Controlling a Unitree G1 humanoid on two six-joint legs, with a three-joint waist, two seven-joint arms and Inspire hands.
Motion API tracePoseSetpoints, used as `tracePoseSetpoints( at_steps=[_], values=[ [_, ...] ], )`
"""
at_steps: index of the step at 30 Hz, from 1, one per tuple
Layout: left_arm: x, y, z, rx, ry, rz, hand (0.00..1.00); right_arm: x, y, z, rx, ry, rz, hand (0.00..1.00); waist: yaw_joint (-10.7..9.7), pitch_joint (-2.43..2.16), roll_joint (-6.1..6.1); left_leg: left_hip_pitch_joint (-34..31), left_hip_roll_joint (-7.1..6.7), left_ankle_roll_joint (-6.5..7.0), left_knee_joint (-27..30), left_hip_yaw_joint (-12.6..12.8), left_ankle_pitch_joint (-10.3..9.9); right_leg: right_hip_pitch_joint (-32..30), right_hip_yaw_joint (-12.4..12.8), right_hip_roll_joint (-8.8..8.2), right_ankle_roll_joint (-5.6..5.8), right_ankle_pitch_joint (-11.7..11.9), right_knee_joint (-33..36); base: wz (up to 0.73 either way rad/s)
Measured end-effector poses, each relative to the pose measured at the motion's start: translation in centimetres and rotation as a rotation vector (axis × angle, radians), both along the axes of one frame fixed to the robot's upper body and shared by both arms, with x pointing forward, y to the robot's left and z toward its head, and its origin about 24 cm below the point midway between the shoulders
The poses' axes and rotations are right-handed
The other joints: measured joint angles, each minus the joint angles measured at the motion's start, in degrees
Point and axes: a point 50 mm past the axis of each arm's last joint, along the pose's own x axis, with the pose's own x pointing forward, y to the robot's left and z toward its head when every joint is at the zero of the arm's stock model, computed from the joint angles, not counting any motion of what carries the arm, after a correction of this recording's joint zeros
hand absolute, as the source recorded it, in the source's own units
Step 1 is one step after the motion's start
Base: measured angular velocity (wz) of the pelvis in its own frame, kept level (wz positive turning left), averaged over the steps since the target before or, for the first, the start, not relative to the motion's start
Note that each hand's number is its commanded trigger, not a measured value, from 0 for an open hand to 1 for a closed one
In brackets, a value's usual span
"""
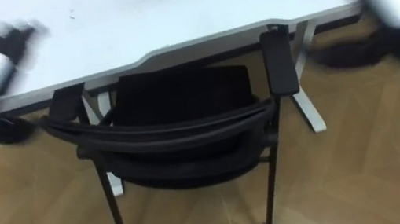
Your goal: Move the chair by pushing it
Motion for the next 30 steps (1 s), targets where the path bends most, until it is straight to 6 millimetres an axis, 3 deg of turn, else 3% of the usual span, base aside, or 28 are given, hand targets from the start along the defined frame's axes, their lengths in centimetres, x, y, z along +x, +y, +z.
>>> tracePoseSetpoints(
  at_steps=[2, 4, 8, 9, 10, 15, 18, 20, 21, 22, 23, 24, 25, 28, 30],
  values=[
    [-1.4, 1.7, 0.7, -0.002, -0.105, 0.087, 0.00, -1.0, -1.0, 0.2, 0.008, -0.064, -0.050, 0.00, -0.1, -0.57, 0.56, 1.5, 0.00, 0.00, -0.9, 0.0, 0.0, 0.9, 0.0, 0.07, 0.00, 0.0, 0.1, -0.11],
    [-3.3, 3.0, 0.6, -0.020, -0.201, 0.171, 0.00, -2.4, -2.6, 0.5, 0.062, -0.153, -0.118, 0.00, -0.4, -0.57, 0.94, 2.8, -0.01, 0.00, -2.0, -0.1, 0.0, 1.2, -0.1, 0.13, 0.00, 0.0, 0.4, -0.15],
    [-5.1, 4.3, 0.5, -0.084, -0.337, 0.255, 0.00, -4.2, -4.4, -0.1, 0.172, -0.263, -0.212, 0.00, -0.2, -0.18, 0.64, 3.0, 0.48, 0.00, -2.0, -0.6, 0.0, 0.4, -0.7, 0.45, 0.00, 0.0, 1.7, -0.08],
    [-5.4, 4.5, 0.7, -0.104, -0.388, 0.269, 0.00, -4.5, -4.8, -0.7, 0.217, -0.294, -0.231, 0.00, -0.5, 0.35, 0.10, 3.0, 0.72, 0.00, -2.0, -1.4, 0.0, 0.4, -0.9, 0.66, -0.01, 0.0, 2.2, 0.11],
    [-5.6, 4.5, 0.7, -0.129, -0.432, 0.271, 0.00, -5.0, -5.1, -1.2, 0.254, -0.312, -0.252, 0.00, -0.6, 0.57, -0.42, 2.9, 0.75, -0.01, -2.0, -1.2, 0.0, 0.4, -0.9, 0.70, -0.01, 0.0, 2.2, 0.08],
    [-6.9, 5.1, -0.8, -0.285, -0.545, 0.326, 0.00, -6.6, -5.2, -3.5, 0.409, -0.387, -0.311, 0.00, -0.2, 0.54, -0.81, 2.9, 0.65, -0.03, -2.5, 0.5, 0.0, 0.3, -0.4, 0.64, -0.24, 0.1, 1.3, -0.11],
    [-8.3, 5.6, -3.3, -0.356, -0.519, 0.417, 0.00, -8.3, -5.4, -6.1, 0.540, -0.358, -0.372, 0.00, -0.1, 0.27, -0.16, 3.0, 0.58, -0.03, -2.5, 0.4, 0.0, -0.3, -0.4, 0.55, -0.25, 0.2, 1.4, -0.09],
    [-9.2, 5.7, -5.5, -0.407, -0.475, 0.481, 0.00, -9.3, -5.9, -8.0, 0.617, -0.317, -0.442, 0.00, -0.1, 0.51, 0.87, 3.3, 0.80, 0.00, -2.7, -1.0, 0.0, -1.4, -0.5, 0.61, -0.25, 0.1, 3.9, -0.18],
    [-9.7, 5.7, -7.5, -0.457, -0.420, 0.531, 0.00, -9.8, -6.3, -9.4, 0.667, -0.287, -0.496, 0.00, 0.1, 0.27, 2.10, 3.8, 1.28, 0.01, -2.8, -3.6, 0.0, -3.8, -0.3, 0.75, -0.48, -0.3, 8.3, -0.36],
    [-10.3, 5.8, -9.1, -0.487, -0.364, 0.577, 0.00, -10.2, -6.4, -11.2, 0.731, -0.244, -0.546, 0.00, 0.5, 0.55, 3.06, 4.1, 2.38, -0.02, -2.8, -7.6, 0.0, -6.4, 2.4, 2.44, -1.55, -2.9, 8.6, -0.53],
    [-10.7, 6.1, -9.8, -0.510, -0.348, 0.606, 0.00, -10.1, -6.1, -12.3, 0.770, -0.216, -0.563, 0.00, 0.6, 0.59, 2.72, 3.8, 2.59, -0.05, -2.6, -9.2, 0.0, -7.9, 4.5, 4.25, -2.86, -2.6, 5.4, -0.46],
    [-11.3, 6.3, -11.6, -0.578, -0.312, 0.672, 0.00, -10.3, -5.5, -14.1, 0.823, -0.153, -0.597, 0.00, 0.0, -0.03, 2.51, 2.4, 3.05, -1.22, -1.5, -8.5, -0.6, -7.8, 3.8, 5.33, -4.53, 1.9, 2.0, 0.00],
    [-11.6, 6.0, -13.7, -0.668, -0.251, 0.711, 0.00, -11.4, -5.1, -16.0, 0.891, -0.099, -0.650, 0.00, -1.6, 0.40, 2.00, 2.0, 3.34, -1.86, -0.9, -5.6, -0.8, -6.5, 2.6, 5.58, -4.74, 2.4, 1.2, 0.30],
    [-12.1, 4.3, -17.7, -0.871, -0.119, 0.756, 0.00, -13.5, -4.2, -20.3, 1.138, 0.005, -0.765, 0.00, -2.3, 0.41, 2.11, 0.7, 2.30, -1.89, -3.6, -3.5, -0.3, -5.6, 5.6, 5.74, -4.53, 2.3, 0.9, 0.35],
    [-12.7, 3.3, -20.3, -0.967, -0.012, 0.798, 0.00, -14.6, -3.6, -22.8, 1.284, 0.084, -0.813, 0.00, -1.8, 0.14, 2.06, 1.9, 1.85, -1.56, -3.7, -2.2, -0.1, -5.2, 4.9, 5.98, -4.23, 2.1, 1.0, -0.01]
  ],
)
